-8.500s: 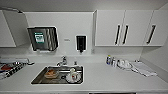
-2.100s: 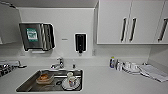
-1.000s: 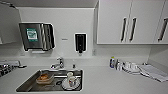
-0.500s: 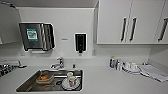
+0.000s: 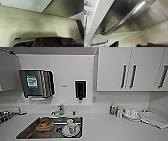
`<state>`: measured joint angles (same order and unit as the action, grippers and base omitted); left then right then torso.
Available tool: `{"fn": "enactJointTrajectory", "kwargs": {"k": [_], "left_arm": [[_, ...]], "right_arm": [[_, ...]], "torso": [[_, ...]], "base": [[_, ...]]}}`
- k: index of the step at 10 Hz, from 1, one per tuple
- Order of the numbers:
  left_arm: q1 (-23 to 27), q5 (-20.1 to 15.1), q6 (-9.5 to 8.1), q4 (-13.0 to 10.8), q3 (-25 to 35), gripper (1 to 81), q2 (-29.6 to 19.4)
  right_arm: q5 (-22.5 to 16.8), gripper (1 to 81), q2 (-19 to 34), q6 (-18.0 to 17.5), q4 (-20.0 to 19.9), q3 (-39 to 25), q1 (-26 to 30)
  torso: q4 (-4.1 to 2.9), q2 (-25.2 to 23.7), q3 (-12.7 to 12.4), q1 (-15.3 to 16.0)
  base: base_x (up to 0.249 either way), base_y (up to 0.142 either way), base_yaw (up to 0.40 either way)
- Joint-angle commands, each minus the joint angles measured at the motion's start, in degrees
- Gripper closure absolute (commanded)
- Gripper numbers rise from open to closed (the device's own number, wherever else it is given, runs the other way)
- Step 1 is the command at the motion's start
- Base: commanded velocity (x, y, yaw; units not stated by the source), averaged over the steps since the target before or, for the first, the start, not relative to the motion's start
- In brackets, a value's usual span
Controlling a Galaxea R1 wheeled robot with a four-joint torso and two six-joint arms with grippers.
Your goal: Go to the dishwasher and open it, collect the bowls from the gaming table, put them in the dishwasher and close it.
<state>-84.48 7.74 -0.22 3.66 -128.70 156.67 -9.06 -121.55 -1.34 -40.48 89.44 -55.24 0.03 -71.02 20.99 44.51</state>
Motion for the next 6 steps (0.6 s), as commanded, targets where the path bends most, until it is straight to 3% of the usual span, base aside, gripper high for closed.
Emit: {"fn": "enactJointTrajectory", "kwargs": {"k": [1,3,4,5,6], "left_arm": [[3.8,-2.0,-0.13,-0.3,0.5,1.0,-0.8],[3.9,-2.0,0.04,-0.4,0.5,1.0,-0.7],[3.9,-2.0,0.04,-0.5,0.5,1.0,-0.7],[3.9,-2.0,0.04,-0.5,0.5,1.0,-0.7],[3.9,-2.0,0.04,-0.5,0.5,1.0,-0.7]], "right_arm": [[-2.8,1.0,2.5,-0.4,-5.0,-0.2,6.8],[-2.9,1.0,2.0,0.3,-3.3,0.0,6.8],[-3.0,1.0,1.3,2.0,2.4,0.4,6.8],[-4.4,1.0,1.2,2.7,12.0,0.5,6.9],[-5.6,1.0,1.4,2.9,16.9,0.3,6.9]], "torso": [[0.00,0.0,0.0,0.0],[0.00,0.0,0.0,0.0],[0.00,0.0,0.0,0.0],[0.00,0.0,0.0,0.0],[0.00,0.0,0.0,0.0]], "base": [[0.000,0.000,0.000],[0.000,0.000,0.000],[0.000,0.000,0.000],[0.000,0.000,0.000],[0.000,0.000,0.000]]}}
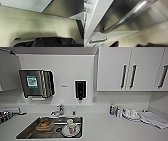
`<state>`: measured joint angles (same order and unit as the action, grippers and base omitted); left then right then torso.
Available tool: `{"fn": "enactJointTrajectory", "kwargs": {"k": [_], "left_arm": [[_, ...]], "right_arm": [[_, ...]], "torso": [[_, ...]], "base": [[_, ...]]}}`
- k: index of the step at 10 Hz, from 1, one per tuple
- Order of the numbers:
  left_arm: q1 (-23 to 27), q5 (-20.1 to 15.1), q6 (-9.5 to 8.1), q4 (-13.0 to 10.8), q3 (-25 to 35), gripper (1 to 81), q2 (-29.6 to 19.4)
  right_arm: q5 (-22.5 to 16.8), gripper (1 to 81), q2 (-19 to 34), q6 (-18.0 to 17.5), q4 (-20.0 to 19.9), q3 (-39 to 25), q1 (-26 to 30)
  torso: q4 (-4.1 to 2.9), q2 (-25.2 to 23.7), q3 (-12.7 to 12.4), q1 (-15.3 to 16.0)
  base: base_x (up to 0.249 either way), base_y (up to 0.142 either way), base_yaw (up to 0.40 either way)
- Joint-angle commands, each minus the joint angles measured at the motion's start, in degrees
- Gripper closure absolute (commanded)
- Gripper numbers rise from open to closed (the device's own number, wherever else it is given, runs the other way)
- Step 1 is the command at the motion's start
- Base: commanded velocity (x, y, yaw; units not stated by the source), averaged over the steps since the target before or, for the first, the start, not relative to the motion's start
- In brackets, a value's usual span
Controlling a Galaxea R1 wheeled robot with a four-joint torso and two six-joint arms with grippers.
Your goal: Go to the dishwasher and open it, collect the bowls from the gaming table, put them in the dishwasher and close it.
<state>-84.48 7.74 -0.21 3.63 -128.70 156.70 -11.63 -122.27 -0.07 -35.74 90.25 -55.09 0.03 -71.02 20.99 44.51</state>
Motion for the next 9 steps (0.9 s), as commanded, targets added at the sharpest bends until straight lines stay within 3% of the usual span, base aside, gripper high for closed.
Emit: {"fn": "enactJointTrajectory", "kwargs": {"k": [1,2,5,8,9], "left_arm": [[3.9,-2.0,0.03,-0.5,0.5,1.0,-0.7],[3.9,-1.9,0.03,-0.4,0.5,1.0,-0.7],[4.0,-1.9,0.03,-0.3,0.5,1.0,-0.9],[4.2,-1.9,0.03,-0.2,0.5,1.0,-0.4],[4.2,-1.9,0.03,-0.2,0.5,1.0,-0.4]], "right_arm": [[-3.3,1.0,2.4,1.9,15.2,-1.2,7.3],[-3.3,1.0,2.4,1.8,17.0,-1.7,7.8],[-3.3,1.0,2.5,1.0,16.1,-2.2,9.9],[-5.3,1.0,0.9,-15.8,3.3,-0.5,11.4],[-5.2,1.0,0.5,-18.3,2.6,-1.0,11.4]], "torso": [[0.00,0.0,0.0,0.0],[0.00,0.0,0.0,0.0],[0.00,0.0,0.0,0.0],[0.00,0.0,0.0,0.0],[0.00,0.0,0.0,0.0]], "base": [[0.000,0.000,0.000],[0.000,0.000,0.000],[0.000,0.000,0.000],[0.000,0.000,0.000],[0.000,0.000,0.000]]}}
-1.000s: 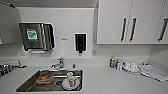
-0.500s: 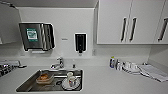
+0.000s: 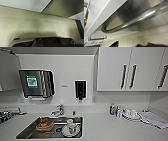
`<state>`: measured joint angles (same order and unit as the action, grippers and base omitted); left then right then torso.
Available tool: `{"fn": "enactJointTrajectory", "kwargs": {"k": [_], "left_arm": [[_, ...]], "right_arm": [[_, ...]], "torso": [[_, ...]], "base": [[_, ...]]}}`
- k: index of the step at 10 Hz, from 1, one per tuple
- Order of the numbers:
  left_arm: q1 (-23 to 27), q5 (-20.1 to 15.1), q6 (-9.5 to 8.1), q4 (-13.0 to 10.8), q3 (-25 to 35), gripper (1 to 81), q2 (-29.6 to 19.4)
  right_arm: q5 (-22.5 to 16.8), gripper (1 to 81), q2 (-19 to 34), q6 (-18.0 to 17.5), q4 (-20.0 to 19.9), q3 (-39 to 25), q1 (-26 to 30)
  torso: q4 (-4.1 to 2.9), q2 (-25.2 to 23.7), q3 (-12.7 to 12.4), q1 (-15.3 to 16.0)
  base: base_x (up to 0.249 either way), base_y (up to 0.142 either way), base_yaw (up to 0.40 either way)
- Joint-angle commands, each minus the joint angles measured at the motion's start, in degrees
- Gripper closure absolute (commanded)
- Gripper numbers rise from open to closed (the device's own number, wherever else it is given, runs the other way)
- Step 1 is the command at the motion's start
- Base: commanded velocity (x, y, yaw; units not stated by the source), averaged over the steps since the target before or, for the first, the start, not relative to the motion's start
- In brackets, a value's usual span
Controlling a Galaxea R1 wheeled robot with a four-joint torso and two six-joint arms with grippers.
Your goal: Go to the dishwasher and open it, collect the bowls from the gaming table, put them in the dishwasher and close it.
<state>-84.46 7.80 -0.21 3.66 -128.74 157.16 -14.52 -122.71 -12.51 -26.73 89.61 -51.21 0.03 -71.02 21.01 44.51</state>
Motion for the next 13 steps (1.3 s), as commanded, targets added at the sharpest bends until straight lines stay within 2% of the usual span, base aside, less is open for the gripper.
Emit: {"fn": "enactJointTrajectory", "kwargs": {"k": [1,3,5,7,13], "left_arm": [[4.2,-2.0,0.03,-0.2,0.6,1.0,-0.9],[4.2,-2.0,0.03,-0.2,0.6,1.0,-0.9],[4.2,-2.0,0.03,-0.3,0.6,1.0,-0.8],[4.2,-2.0,0.03,-0.2,0.6,1.0,-0.9],[4.2,-1.3,-0.06,0.0,0.3,1.0,-0.9]], "right_arm": [[-2.4,1.0,0.9,-8.6,-6.7,0.1,7.3],[-2.4,1.0,0.9,-16.8,-6.8,1.2,6.8],[-2.4,1.0,-0.2,-21.8,-6.9,4.0,6.9],[-2.4,1.0,-1.9,-23.8,-7.0,7.8,7.1],[-2.8,1.0,-7.3,-24.6,-7.3,16.0,9.2]], "torso": [[0.00,0.0,0.0,0.0],[0.00,0.0,0.0,0.0],[0.00,0.0,0.0,0.0],[0.00,0.0,0.0,0.0],[0.00,0.0,0.0,0.0]], "base": [[0.000,0.000,0.000],[0.000,0.000,0.000],[0.000,0.000,0.000],[0.000,0.000,0.000],[0.000,0.000,0.000]]}}
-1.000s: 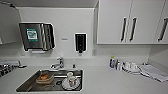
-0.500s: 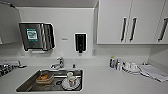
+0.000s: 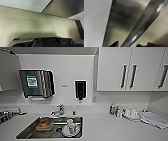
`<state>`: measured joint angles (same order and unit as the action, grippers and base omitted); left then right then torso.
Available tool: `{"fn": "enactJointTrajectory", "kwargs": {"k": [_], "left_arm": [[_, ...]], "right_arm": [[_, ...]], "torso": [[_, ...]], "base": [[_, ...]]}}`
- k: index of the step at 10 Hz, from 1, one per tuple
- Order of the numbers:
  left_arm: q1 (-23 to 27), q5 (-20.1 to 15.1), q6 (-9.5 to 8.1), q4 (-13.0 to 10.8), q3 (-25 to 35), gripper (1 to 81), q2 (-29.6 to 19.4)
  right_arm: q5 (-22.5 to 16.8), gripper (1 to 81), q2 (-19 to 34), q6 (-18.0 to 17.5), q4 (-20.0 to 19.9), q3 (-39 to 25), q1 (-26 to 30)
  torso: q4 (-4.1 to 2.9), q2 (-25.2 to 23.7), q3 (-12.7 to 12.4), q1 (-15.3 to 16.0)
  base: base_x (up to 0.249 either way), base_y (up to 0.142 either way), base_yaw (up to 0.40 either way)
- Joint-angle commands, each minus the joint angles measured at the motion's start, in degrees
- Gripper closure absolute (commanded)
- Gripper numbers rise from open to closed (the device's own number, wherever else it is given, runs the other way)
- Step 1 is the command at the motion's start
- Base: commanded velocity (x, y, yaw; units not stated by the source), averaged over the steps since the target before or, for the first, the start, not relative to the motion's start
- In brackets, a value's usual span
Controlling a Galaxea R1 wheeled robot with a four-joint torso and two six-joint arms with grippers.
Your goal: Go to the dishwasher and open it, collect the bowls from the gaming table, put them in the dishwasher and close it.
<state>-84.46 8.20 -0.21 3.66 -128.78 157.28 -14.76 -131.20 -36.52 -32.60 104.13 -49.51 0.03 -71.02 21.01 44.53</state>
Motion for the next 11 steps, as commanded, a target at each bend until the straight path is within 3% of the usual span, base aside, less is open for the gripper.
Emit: {"fn": "enactJointTrajectory", "kwargs": {"k": [1,7,11], "left_arm": [[4.2,-1.7,-0.06,-0.1,0.3,1.0,-0.9],[4.2,-1.7,0.03,-0.1,0.3,1.0,-0.5],[4.2,-1.7,0.03,-0.1,-0.5,1.0,0.1]], "right_arm": [[-2.7,1.0,0.4,-0.5,-1.3,3.1,6.9],[-3.0,1.0,-0.4,-0.3,-0.7,9.2,3.0],[-2.9,1.0,0.5,0.1,-1.2,8.7,-0.2]], "torso": [[0.00,0.0,0.0,0.0],[0.00,0.0,0.0,0.0],[0.00,0.0,0.0,0.0]], "base": [[0.000,0.000,0.000],[0.000,0.000,0.000],[0.000,0.000,0.000]]}}
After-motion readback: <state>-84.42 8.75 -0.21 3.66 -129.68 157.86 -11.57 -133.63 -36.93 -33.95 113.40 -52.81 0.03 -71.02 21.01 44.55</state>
